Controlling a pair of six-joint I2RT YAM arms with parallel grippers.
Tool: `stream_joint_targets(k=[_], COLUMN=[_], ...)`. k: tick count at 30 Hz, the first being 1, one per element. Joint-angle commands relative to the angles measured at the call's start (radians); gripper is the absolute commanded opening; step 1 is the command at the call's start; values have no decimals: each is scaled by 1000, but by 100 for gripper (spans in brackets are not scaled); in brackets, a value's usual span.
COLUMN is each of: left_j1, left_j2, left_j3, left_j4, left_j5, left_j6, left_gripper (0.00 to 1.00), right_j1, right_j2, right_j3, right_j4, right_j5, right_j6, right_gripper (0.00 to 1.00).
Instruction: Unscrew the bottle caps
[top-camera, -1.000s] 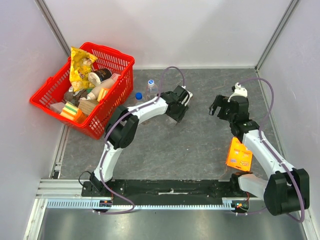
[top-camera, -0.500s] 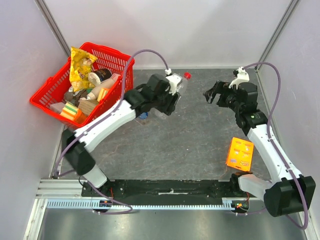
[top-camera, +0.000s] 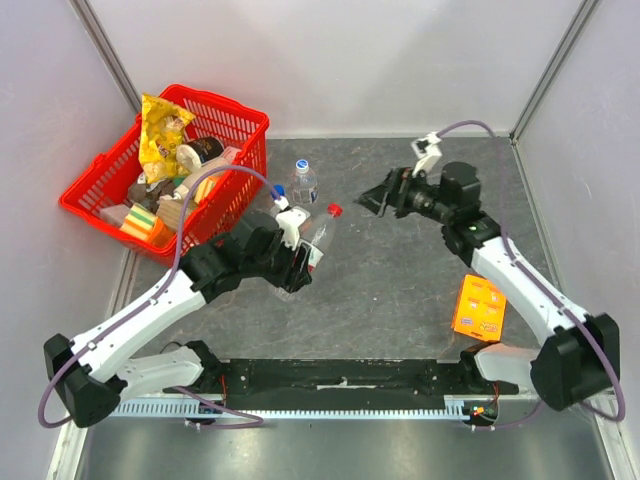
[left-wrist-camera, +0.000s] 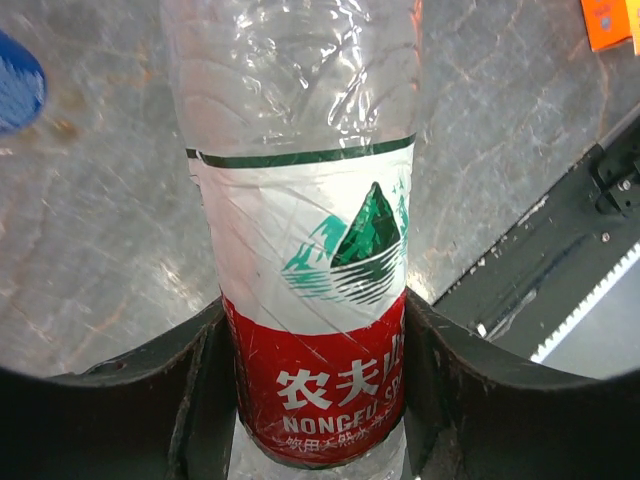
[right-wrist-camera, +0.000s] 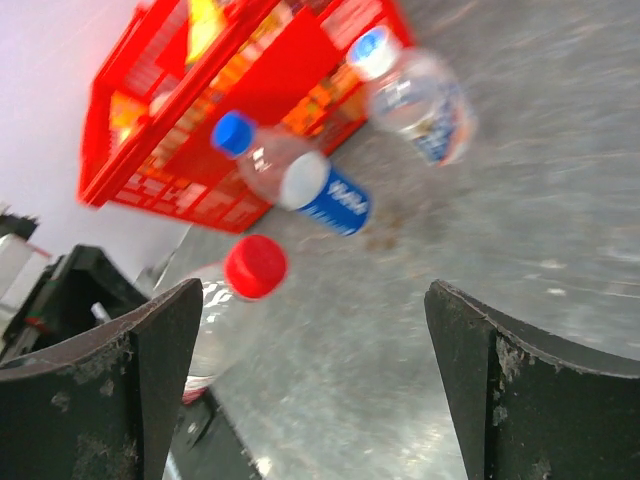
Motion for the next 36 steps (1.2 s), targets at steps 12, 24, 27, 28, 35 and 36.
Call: stream_joint_targets(k=[12, 24, 27, 28, 35, 36], left_j1=[0, 0, 0, -2, 0, 0], left_j2=[-206, -197, -191, -191, -191, -191], left_j3=[-212, -230, -233, -235, -252, -253], left_j4=[141, 169, 170, 173, 189, 189], left_j5=[115, 123, 130, 130, 132, 132], left_j6=[-145, -139, -139, -139, -144, -144], left_gripper=[56, 56, 56, 56, 56, 56], right_j1=[206, 208, 208, 206, 208, 206], right_j2=[181, 204, 211, 213, 247, 250], right_j3=[-36, -89, -105, -108, -132, -134], right_j4=[317, 331, 363, 373, 469, 480], right_j5=[-132, -118, -121, -124, -138, -138], right_j6=[260, 333, 359, 370, 462, 471], right_gripper=[77, 61, 60, 60, 59, 59])
